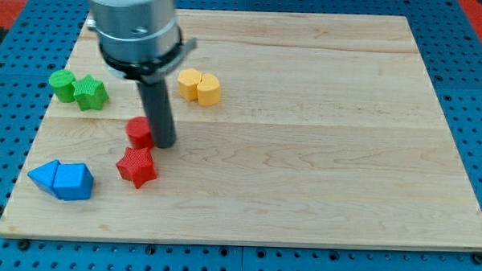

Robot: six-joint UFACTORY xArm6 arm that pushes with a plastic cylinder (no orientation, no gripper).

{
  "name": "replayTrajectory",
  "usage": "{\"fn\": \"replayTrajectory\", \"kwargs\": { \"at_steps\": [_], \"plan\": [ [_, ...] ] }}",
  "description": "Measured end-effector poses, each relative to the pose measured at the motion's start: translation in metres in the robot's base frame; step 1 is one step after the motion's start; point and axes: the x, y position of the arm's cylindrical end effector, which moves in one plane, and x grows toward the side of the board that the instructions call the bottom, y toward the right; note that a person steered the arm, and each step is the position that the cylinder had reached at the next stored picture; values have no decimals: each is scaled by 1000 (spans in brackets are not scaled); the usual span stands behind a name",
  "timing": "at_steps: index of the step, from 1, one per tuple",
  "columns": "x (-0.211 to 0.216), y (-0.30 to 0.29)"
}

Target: Push the yellow hexagon below the green circle

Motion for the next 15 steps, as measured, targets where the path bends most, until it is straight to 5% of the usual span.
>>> {"fn": "replayTrajectory", "kwargs": {
  "at_steps": [1, 3, 4, 7, 8, 10, 13, 15],
  "plan": [
    [0, 7],
    [21, 137],
    [-44, 170],
    [-219, -9],
    [-216, -67],
    [-175, 69],
    [-111, 89],
    [-97, 27]
  ]
}}
